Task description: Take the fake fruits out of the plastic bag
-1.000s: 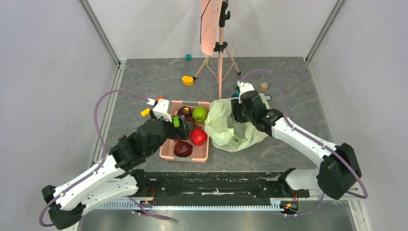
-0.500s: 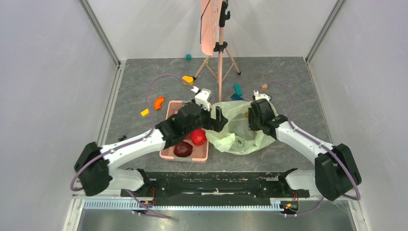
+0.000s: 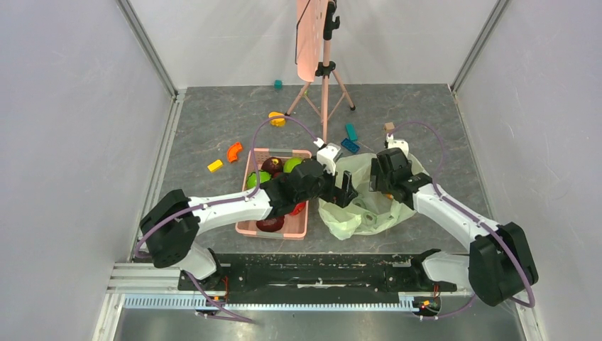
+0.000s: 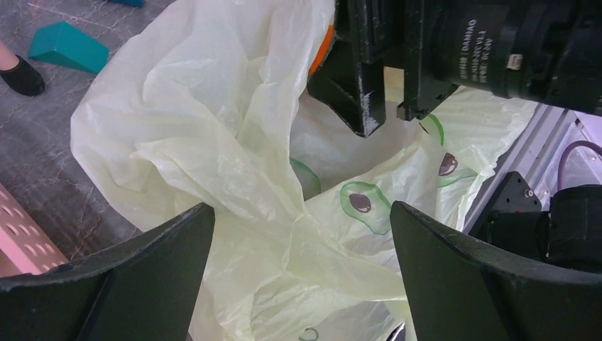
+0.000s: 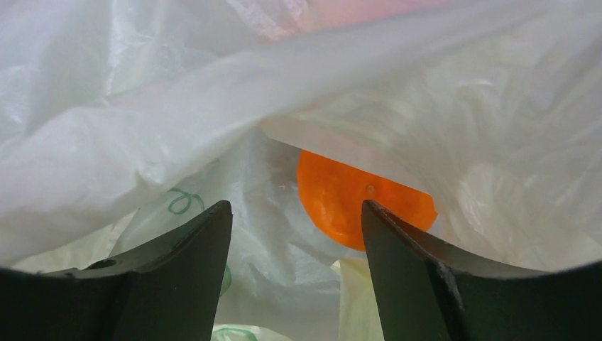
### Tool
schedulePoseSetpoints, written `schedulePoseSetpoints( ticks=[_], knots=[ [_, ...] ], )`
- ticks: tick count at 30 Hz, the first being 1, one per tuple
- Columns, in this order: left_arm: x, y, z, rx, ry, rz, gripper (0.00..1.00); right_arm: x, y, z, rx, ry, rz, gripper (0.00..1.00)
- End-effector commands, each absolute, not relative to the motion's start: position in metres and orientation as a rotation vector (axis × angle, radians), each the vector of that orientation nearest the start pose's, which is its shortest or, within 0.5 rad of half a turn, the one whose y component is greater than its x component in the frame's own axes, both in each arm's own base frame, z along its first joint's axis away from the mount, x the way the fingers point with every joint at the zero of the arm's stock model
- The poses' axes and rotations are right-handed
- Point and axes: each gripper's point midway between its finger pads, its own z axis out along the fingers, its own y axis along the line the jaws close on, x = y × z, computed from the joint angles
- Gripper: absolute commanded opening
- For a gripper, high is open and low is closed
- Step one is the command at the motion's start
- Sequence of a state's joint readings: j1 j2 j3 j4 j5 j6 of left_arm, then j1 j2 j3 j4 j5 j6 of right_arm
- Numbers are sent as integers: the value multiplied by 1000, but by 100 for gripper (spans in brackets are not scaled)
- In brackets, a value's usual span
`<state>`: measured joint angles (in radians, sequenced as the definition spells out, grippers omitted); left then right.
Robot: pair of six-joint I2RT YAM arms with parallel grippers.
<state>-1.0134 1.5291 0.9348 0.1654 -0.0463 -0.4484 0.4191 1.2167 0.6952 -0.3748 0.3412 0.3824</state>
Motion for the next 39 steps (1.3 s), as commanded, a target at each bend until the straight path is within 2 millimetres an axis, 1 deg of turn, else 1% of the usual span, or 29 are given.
schedulePoseSetpoints(
  ticks=[1,11,18,21,25,29,31,33,35,39],
  knots=[
    [232,-402,167,513,1993,-947,100,302,69,85,166,2346,-128,70],
    [226,-401,162,515,1999,-958,100,307,49,67,208,2373,-327,70],
    [225,-400,161,516,2001,-960,100,324,49,56,175,2384,-393,70],
    [225,-398,160,513,2002,-958,100,328,51,49,162,2397,-405,64],
    [223,-396,159,513,2005,-954,100,329,50,39,151,2420,-415,57],
    [223,-396,158,510,2007,-955,100,327,49,34,139,2426,-422,43],
    [223,-396,158,511,2009,-956,100,326,48,36,136,2421,-420,36],
    [223,-395,157,509,2008,-956,100,326,50,39,123,2414,-401,32],
    [222,-395,158,510,2007,-957,100,327,54,45,99,2399,-355,31],
    [222,-394,156,510,2010,-952,100,324,72,59,34,2381,-203,30]
  ],
)
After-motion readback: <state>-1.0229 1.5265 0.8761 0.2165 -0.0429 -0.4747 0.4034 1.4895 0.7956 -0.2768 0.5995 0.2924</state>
